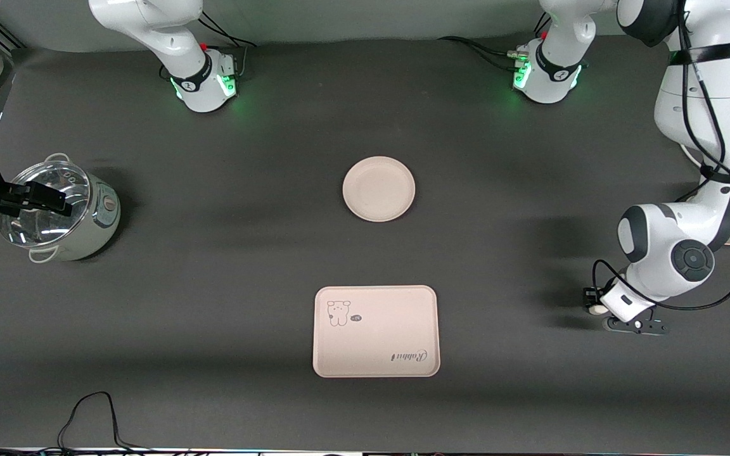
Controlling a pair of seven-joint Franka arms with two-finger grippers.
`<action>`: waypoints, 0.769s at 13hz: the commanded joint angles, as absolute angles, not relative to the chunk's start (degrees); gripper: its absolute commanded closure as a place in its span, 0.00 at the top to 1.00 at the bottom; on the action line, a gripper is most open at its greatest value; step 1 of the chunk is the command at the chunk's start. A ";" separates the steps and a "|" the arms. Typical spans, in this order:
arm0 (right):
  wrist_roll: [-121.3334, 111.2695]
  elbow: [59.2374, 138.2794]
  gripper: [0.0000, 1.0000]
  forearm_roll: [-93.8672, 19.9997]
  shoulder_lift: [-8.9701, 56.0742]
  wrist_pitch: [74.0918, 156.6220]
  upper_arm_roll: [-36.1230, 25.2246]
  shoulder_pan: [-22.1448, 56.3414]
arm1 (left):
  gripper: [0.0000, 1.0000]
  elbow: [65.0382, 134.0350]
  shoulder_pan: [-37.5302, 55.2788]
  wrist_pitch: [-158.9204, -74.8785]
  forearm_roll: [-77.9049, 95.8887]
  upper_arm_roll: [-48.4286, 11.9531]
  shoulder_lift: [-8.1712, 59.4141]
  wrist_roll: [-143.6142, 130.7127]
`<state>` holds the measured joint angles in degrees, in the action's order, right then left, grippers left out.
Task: Place bun in plate and plate on tray
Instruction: 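Close the left gripper on the white bun and lift it, then carry the bun with the left gripper over the white plate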
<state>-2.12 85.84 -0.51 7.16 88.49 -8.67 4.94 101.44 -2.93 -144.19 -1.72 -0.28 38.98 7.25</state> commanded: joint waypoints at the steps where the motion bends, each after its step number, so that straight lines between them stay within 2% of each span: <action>1: -1.58 86.31 1.00 -0.18 6.50 88.42 -8.70 5.10 | 0.37 102.48 -2.99 -144.14 -2.20 -0.26 37.01 7.91; 2: -1.58 86.31 1.00 -0.18 6.50 88.42 -8.70 5.10 | 0.37 102.39 -2.99 -143.53 -2.20 -0.26 35.96 7.65; 4: -1.58 86.31 1.00 -0.18 6.50 88.42 -8.70 5.10 | 0.37 101.17 -2.99 -136.10 -1.32 -0.44 32.28 7.03; 10: -1.58 86.31 1.00 -0.18 6.59 88.42 -8.70 5.10 | 0.38 100.99 -0.19 -108.15 6.06 -0.53 12.25 -1.20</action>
